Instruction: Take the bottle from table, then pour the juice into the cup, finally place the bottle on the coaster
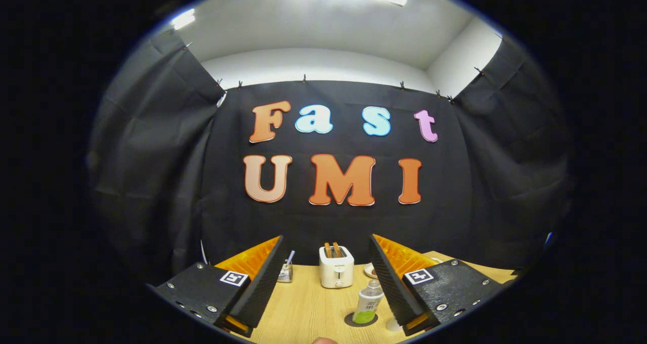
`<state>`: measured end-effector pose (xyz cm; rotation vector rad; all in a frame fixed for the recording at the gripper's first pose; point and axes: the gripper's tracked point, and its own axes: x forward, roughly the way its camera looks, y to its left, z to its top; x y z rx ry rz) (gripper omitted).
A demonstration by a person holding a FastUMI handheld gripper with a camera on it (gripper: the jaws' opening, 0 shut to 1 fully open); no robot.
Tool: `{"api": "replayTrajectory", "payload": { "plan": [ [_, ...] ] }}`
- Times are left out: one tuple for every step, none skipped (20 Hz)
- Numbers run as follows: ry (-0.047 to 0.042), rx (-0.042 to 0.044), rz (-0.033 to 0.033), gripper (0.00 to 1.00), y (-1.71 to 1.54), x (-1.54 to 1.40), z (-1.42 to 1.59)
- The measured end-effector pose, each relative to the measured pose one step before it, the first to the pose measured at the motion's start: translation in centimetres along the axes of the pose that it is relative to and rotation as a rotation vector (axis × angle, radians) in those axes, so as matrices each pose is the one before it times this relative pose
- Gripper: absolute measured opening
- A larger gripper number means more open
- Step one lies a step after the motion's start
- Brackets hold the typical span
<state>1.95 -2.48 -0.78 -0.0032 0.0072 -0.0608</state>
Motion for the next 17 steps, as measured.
{"api": "replayTrajectory", "payload": {
  "plan": [
    [-0.01713,0.00676,0.02571,0.96,0.961,-0.388,0.776],
    [-0.01233,0.00618,0.01838,0.97,0.713,-0.392,0.749],
    [-0.01159,0.00233,0.01269,0.97,0.424,-0.320,0.626],
    [-0.01078,0.00157,0.00545,0.96,0.326,-0.224,0.671],
    [-0.00836,0.00374,-0.00012,0.96,0.072,-0.123,0.457],
    [0.00024,0.00822,-0.00194,0.96,0.068,-0.106,0.273],
    [-0.00119,0.01279,-0.00296,0.96,-0.021,-0.046,0.222],
    [-0.00839,0.01391,0.00563,0.96,0.117,-0.174,0.476],
    [-0.01498,0.01310,0.00926,0.96,0.226,-0.130,0.291],
    [-0.01312,0.00543,0.00722,0.96,-0.007,-0.166,0.230],
    [-0.00862,0.00650,-0.00554,0.96,-0.410,-0.096,-0.151],
    [-0.00341,0.00532,-0.00867,0.96,-0.398,-0.133,-0.001],
    [-0.00432,0.00165,-0.00718,0.96,-0.297,-0.074,-0.034],
    [-0.00049,-0.00019,-0.00447,0.96,-0.193,-0.170,-0.080],
    [0.00102,-0.00364,-0.00075,0.96,-0.042,0.011,-0.190],
    [0.00106,-0.00481,0.00199,0.96,-0.022,-0.080,-0.065],
    [0.00000,-0.00475,0.00519,0.96,0.113,-0.139,-0.080]
  ]
}}
